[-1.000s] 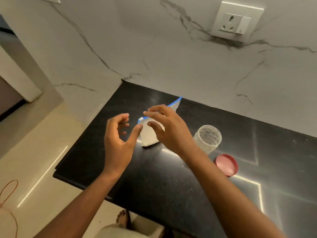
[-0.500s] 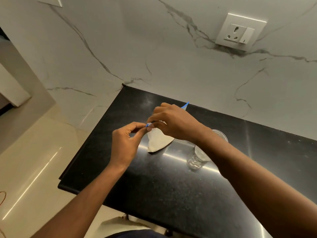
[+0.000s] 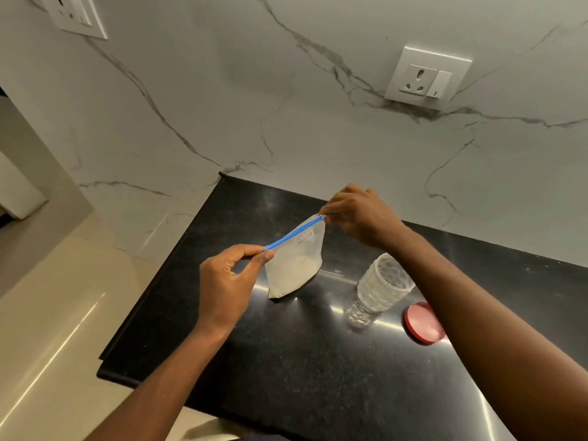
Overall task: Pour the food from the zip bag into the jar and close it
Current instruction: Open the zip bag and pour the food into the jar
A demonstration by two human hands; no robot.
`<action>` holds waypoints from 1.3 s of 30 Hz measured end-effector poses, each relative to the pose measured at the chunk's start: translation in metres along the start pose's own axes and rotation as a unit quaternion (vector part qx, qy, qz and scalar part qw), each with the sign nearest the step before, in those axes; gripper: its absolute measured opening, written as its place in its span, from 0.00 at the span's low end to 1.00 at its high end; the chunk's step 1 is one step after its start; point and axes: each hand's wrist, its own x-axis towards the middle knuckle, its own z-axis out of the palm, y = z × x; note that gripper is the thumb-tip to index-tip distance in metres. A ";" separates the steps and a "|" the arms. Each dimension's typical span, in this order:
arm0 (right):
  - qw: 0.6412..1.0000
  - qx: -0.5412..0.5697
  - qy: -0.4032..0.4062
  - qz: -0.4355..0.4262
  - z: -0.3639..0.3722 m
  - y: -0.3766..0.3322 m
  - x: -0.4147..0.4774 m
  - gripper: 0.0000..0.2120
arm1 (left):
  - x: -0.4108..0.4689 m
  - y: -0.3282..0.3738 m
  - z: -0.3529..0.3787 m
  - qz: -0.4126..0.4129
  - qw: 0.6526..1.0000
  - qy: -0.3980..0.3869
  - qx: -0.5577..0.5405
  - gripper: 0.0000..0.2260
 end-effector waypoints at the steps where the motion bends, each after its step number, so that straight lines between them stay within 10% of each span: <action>1: 1.000 0.003 0.005 0.004 -0.001 0.004 0.001 0.13 | 0.001 0.001 0.001 0.002 1.000 0.002 0.002 0.09; 13: 0.989 0.134 0.024 0.058 -0.002 0.024 0.004 0.10 | 0.008 0.011 -0.003 0.001 1.000 -0.006 0.017 0.10; 27: 0.982 -0.022 0.172 -0.074 0.031 -0.043 -0.032 0.09 | 0.104 0.058 0.026 -0.035 0.920 -0.286 0.266 0.09; 39: 0.991 0.058 0.115 -0.032 0.020 -0.043 -0.068 0.07 | 0.123 0.046 0.014 0.039 0.931 -0.198 0.303 0.04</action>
